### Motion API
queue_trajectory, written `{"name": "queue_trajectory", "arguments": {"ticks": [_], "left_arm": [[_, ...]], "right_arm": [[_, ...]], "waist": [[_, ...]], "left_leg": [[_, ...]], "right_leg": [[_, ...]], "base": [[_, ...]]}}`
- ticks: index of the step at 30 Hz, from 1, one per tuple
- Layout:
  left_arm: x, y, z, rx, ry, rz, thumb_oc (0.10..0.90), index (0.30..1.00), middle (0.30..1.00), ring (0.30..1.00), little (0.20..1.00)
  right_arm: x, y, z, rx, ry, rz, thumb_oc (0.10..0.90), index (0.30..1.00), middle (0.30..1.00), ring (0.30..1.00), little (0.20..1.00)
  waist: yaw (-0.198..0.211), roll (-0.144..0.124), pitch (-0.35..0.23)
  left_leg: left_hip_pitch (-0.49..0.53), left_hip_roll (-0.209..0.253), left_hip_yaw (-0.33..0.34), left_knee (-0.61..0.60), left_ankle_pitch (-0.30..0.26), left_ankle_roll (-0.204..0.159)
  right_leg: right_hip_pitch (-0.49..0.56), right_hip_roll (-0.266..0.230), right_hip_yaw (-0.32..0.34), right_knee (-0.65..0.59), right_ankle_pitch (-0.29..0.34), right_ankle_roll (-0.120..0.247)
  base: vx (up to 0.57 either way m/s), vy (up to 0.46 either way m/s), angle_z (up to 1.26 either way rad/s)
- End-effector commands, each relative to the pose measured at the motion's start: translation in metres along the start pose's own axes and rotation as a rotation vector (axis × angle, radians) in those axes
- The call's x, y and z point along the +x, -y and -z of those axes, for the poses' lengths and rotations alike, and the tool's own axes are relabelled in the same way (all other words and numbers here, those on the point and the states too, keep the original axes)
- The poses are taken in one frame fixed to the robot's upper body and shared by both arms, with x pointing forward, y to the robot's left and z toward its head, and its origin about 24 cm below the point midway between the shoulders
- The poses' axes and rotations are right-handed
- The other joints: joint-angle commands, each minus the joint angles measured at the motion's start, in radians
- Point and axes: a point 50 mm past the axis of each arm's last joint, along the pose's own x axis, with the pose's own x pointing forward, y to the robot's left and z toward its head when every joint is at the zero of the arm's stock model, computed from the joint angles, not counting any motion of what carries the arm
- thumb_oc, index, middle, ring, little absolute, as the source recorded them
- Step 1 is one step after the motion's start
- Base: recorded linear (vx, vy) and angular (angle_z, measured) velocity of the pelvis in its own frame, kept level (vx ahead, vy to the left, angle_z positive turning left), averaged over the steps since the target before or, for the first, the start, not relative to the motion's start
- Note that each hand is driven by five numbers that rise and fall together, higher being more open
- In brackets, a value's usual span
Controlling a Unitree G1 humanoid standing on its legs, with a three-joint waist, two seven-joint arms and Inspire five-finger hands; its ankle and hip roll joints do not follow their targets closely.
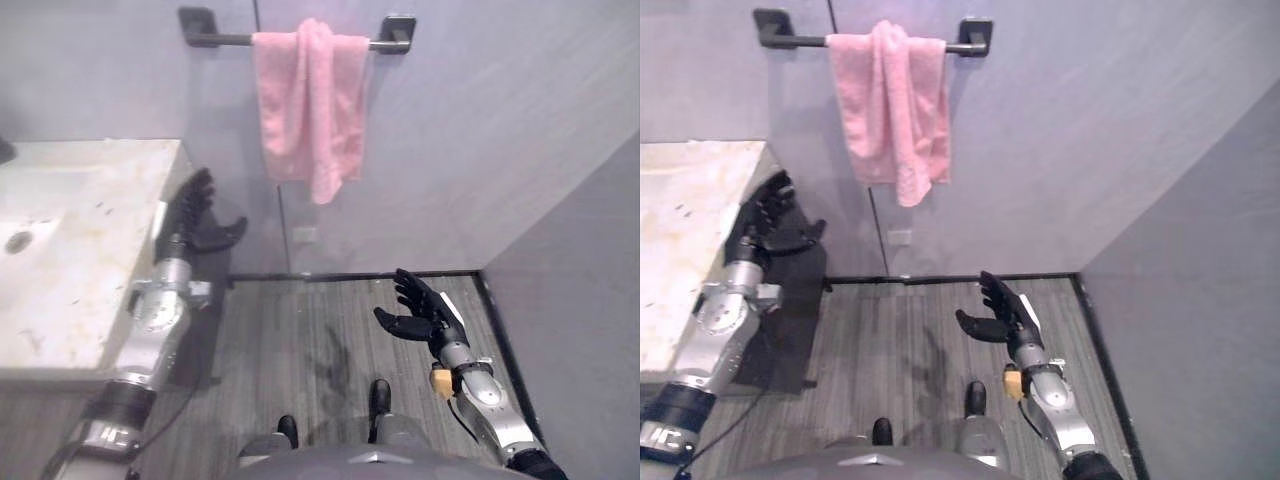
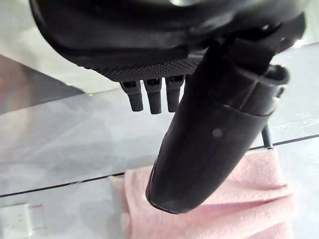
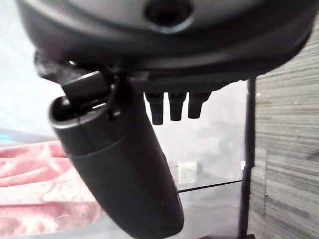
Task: Organize the bathroom.
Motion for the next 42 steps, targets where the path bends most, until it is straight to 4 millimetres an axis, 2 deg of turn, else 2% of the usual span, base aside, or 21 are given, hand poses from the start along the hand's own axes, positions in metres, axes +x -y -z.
{"name": "queue_trajectory", "arguments": {"ticks": [1, 3, 6, 10, 11, 12, 14, 16, 20, 21, 26, 30, 37, 41, 42], "left_arm": [[0.013, 0.013, -0.051, -0.029, 0.313, 0.076, 0.8, 0.9, 0.9, 0.9, 0.9], [0.017, 0.017, -0.058, -0.022, 0.348, 0.086, 0.8, 0.9, 0.9, 0.9, 0.9], [0.022, 0.016, -0.059, 0.002, 0.353, 0.066, 0.8, 0.9, 0.9, 0.9, 0.9], [0.029, 0.015, -0.06, 0.005, 0.353, 0.039, 0.8, 0.9, 0.9, 0.9, 0.9], [0.032, 0.011, -0.061, -0.004, 0.349, 0.029, 0.8, 0.9, 0.9, 0.9, 0.9], [0.033, 0.01, -0.06, -0.006, 0.347, 0.019, 0.8, 0.9, 0.9, 0.9, 0.9], [0.032, -0.003, -0.055, -0.001, 0.359, -0.054, 0.8, 0.9, 0.9, 0.9, 0.9], [0.032, -0.009, -0.055, -0.023, 0.369, -0.117, 0.8, 0.9, 0.9, 0.9, 0.9], [0.031, -0.01, -0.057, -0.028, 0.38, -0.156, 0.8, 0.9, 0.9, 0.9, 0.9], [0.03, -0.012, -0.059, -0.016, 0.389, -0.178, 0.8, 0.9, 0.9, 0.9, 0.9], [0.033, -0.013, -0.064, 0.013, 0.408, -0.197, 0.8, 0.9, 0.9, 0.9, 0.9], [0.034, -0.01, -0.065, 0.008, 0.374, -0.132, 0.8, 0.9, 0.9, 0.9, 0.9], [0.051, -0.012, -0.055, -0.075, 0.261, 0.031, 0.8, 0.9, 0.9, 0.9, 0.9], [0.059, -0.017, -0.056, -0.107, 0.234, 0.045, 0.8, 0.9, 0.9, 0.9, 0.9], [0.062, -0.021, -0.056, -0.091, 0.228, 0.029, 0.767, 0.851, 0.851, 0.851, 0.851]], "right_arm": [[0.013, 0.014, -0.039, -0.065, 0.19, -0.021, 0.8, 0.9, 0.9, 0.9, 0.9], [0.013, 0.01, -0.033, -0.075, 0.15, -0.067, 0.8, 0.9, 0.9, 0.9, 0.9], [0.01, 0.008, -0.024, -0.074, 0.097, -0.101, 0.8, 0.9, 0.9, 0.9, 0.9], [0.005, 0.009, -0.016, -0.099, 0.052, -0.133, 0.8, 0.9, 0.9, 0.9, 0.9], [0.003, 0.009, -0.012, -0.106, 0.044, -0.139, 0.8, 0.9, 0.9, 0.9, 0.9], [0.002, 0.01, -0.011, -0.098, 0.042, -0.137, 0.8, 0.9, 0.9, 0.9, 0.9], [-0.001, 0.013, -0.005, -0.116, 0.024, -0.142, 0.8, 0.9, 0.9, 0.9, 0.9], [-0.006, 0.015, 0.0, -0.124, 0.001, -0.131, 0.8, 0.9, 0.9, 0.9, 0.9], [-0.007, 0.015, 0.004, -0.126, -0.012, -0.123, 0.8, 0.9, 0.9, 0.9, 0.9], [-0.007, 0.014, 0.006, -0.133, -0.025, -0.132, 0.8, 0.9, 0.9, 0.9, 0.9], [-0.013, 0.012, 0.015, -0.129, -0.062, -0.139, 0.8, 0.9, 0.9, 0.9, 0.9], [-0.015, 0.01, 0.016, -0.105, -0.068, -0.127, 0.8, 0.9, 0.9, 0.9, 0.9], [-0.018, 0.004, 0.023, -0.089, -0.096, -0.148, 0.8, 0.9, 0.9, 0.9, 0.9], [-0.018, 0.001, 0.026, -0.095, -0.109, -0.164, 0.8, 0.9, 0.9, 0.9, 0.9], [-0.019, 0.0, 0.027, -0.099, -0.115, -0.174, 0.8, 0.9, 0.9, 0.9, 0.9]], "waist": [[-0.023, 0.014, -0.068], [-0.033, 0.017, -0.09], [-0.05, 0.02, -0.109], [-0.061, 0.01, -0.097], [-0.058, 0.003, -0.084], [-0.055, 0.001, -0.079], [-0.055, 0.011, -0.07], [-0.062, 0.026, -0.072], [-0.059, 0.036, -0.073], [-0.061, 0.04, -0.085], [-0.077, 0.053, -0.117], [-0.081, 0.061, -0.127], [-0.103, 0.079, -0.149], [-0.112, 0.087, -0.153], [-0.117, 0.089, -0.156]], "left_leg": [[-0.026, 0.016, -0.032, 0.0, -0.006, 0.039], [-0.035, 0.039, -0.045, 0.0, 0.012, 0.025], [-0.02, 0.074, -0.03, 0.0, 0.027, -0.001], [-0.074, 0.097, -0.006, 0.198, 0.061, -0.028], [-0.117, 0.09, -0.02, 0.261, 0.069, -0.025], [-0.13, 0.084, -0.027, 0.266, 0.068, -0.022], [-0.123, 0.079, -0.022, 0.17, 0.063, -0.021], [-0.114, 0.1, 0.01, 0.057, 0.109, -0.037], [-0.123, 0.114, 0.003, 0.005, 0.151, -0.054], [-0.11, 0.12, 0.003, 0.0, 0.129, -0.057], [-0.093, 0.117, 0.006, 0.0, 0.104, -0.065], [-0.09, 0.106, 0.0, 0.0, 0.09, -0.061], [-0.073, 0.081, 0.018, 0.0, 0.058, -0.042], [-0.068, 0.077, 0.032, 0.0, 0.049, -0.037], [-0.065, 0.075, 0.04, 0.0, 0.044, -0.033]], "right_leg": [[-0.003, 0.062, 0.062, 0.002, 0.09, -0.016], [0.028, 0.091, 0.078, 0.005, 0.051, -0.04], [0.059, 0.105, 0.07, 0.011, 0.013, -0.064], [0.075, 0.118, 0.064, 0.034, -0.017, -0.099], [0.09, 0.122, 0.062, 0.038, -0.024, -0.108], [0.095, 0.123, 0.062, 0.042, -0.028, -0.11], [0.113, 0.126, 0.054, 0.06, -0.054, -0.112], [0.137, 0.127, 0.035, 0.052, -0.073, -0.11], [0.166, 0.128, 0.024, 0.041, -0.09, -0.112], [0.179, 0.122, 0.017, 0.037, -0.099, -0.111], [0.179, 0.111, 0.014, 0.028, -0.098, -0.102], [0.177, 0.103, 0.021, 0.023, -0.095, -0.093], [0.17, 0.084, 0.048, 0.003, -0.073, -0.064], [0.164, 0.078, 0.054, 0.004, -0.071, -0.059], [0.162, 0.076, 0.057, 0.005, -0.071, -0.055]], "base": [[0.2, -0.229, 0.4], [0.25, -0.264, 0.52], [0.26, -0.209, 0.22], [0.12, -0.134, 0.09], [0.13, -0.147, 0.21], [0.23, -0.089, 0.11], [0.22, 0.015, -0.01], [0.16, 0.058, -0.01], [0.1, 0.041, 0.01], [0.11, 0.063, -0.08], [0.1, 0.086, 0.02], [0.08, 0.104, 0.02], [0.09, 0.079, -0.12], [0.06, 0.058, -0.14], [0.05, 0.042, -0.2]]}}
